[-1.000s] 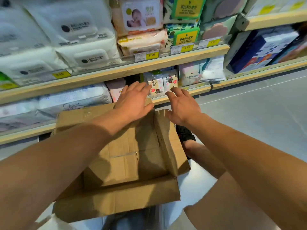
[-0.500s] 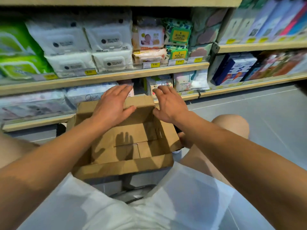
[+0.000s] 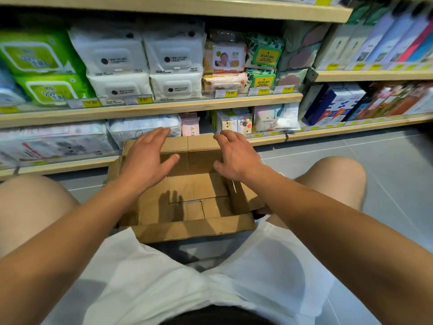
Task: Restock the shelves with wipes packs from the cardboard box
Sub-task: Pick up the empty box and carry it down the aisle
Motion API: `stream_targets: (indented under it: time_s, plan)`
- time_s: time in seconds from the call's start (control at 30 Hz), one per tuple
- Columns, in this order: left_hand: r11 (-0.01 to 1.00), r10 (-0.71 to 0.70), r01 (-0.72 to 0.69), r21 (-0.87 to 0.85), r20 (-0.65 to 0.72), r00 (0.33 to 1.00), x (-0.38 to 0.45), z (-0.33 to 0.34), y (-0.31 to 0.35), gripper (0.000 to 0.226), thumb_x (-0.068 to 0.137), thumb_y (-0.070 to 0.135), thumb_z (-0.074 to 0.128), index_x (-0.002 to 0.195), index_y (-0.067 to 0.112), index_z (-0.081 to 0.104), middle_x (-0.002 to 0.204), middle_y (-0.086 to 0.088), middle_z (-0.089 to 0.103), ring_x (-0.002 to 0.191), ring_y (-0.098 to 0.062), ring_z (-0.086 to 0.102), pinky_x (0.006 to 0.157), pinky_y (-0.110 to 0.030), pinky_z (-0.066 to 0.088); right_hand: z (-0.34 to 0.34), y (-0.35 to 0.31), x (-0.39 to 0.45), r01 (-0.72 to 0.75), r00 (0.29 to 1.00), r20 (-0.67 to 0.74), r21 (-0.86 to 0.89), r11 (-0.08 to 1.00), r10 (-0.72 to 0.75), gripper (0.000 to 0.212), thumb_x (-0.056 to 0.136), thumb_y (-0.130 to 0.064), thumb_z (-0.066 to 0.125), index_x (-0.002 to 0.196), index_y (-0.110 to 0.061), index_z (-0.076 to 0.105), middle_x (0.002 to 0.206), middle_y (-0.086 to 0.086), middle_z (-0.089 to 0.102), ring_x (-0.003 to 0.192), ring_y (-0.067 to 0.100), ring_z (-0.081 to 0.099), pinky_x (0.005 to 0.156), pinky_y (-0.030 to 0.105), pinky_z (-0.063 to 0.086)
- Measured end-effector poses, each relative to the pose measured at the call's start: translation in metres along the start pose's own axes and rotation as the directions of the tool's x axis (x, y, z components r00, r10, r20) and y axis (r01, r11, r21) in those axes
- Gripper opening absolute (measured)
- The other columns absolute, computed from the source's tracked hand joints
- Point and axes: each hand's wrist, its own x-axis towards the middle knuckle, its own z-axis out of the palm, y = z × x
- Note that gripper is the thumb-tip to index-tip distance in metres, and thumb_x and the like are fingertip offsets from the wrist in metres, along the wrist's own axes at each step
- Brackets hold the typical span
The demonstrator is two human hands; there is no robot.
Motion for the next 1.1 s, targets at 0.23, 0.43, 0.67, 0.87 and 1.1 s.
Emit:
stream_targets:
  time_s: [0.23,0.43,0.67,0.87,1.1]
  plan:
    - [0.982,-0.186,0.188,-0.023,0.047,0.981,-0.014,0.018,-0.048,0.070,0.088,0.043,0.060,0.148,0.018,0.032,0.151,-0.007,0.036,0.138,-0.026,0.032,0.114,-0.043,0.029,0.041,0.000,0.014,-0.089,0.993,0.094,0.118,0.989,0.078,0.075,0.087,-0.036,0.064,0.150,-0.018,0.029,0.155,0.003,0.028,0.141,0.027,0.024,0.116,0.041,0.028]
    - [0.906,-0.406,0.421,-0.051,0.181,0.896,-0.015,0.054,-0.091,0.074,0.089,0.040,0.061,0.150,0.013,0.027,0.151,-0.013,0.035,0.138,-0.029,0.034,0.113,-0.040,0.029,0.092,0.022,0.029,-0.351,0.926,0.224,0.225,0.909,0.303,0.073,0.089,-0.038,0.065,0.149,-0.022,0.028,0.157,0.001,0.024,0.142,0.028,0.026,0.113,0.042,0.030]
    - [0.742,-0.623,0.669,-0.046,0.321,0.713,-0.018,0.088,-0.147,0.085,0.080,0.057,0.062,0.148,0.023,0.027,0.143,-0.008,0.046,0.125,-0.030,0.048,0.103,-0.045,0.043,0.150,0.065,0.048,-0.579,0.811,0.298,0.282,0.765,0.504,0.079,0.086,-0.043,0.066,0.151,-0.029,0.022,0.159,0.004,0.019,0.144,0.034,0.020,0.114,0.052,0.029]
    - [0.536,-0.757,0.840,-0.085,0.392,0.523,-0.014,0.118,-0.190,0.093,0.075,0.051,0.072,0.147,0.040,0.013,0.141,-0.006,0.043,0.124,-0.035,0.047,0.100,-0.056,0.042,0.188,0.088,0.066,-0.723,0.688,0.479,0.380,0.578,0.546,0.086,0.088,-0.042,0.066,0.152,-0.038,0.009,0.158,0.006,0.021,0.141,0.039,0.029,0.110,0.055,0.034]
    - [0.537,-0.744,0.840,-0.073,0.429,0.513,-0.003,0.145,-0.197,0.097,0.086,0.043,0.066,0.151,0.036,-0.005,0.145,-0.004,0.046,0.114,-0.035,0.058,0.093,-0.043,0.048,0.208,0.089,0.079,-0.601,0.794,0.432,0.457,0.656,0.427,0.090,0.092,-0.026,0.064,0.154,-0.035,-0.002,0.161,-0.003,0.020,0.144,0.030,0.027,0.113,0.044,0.027]
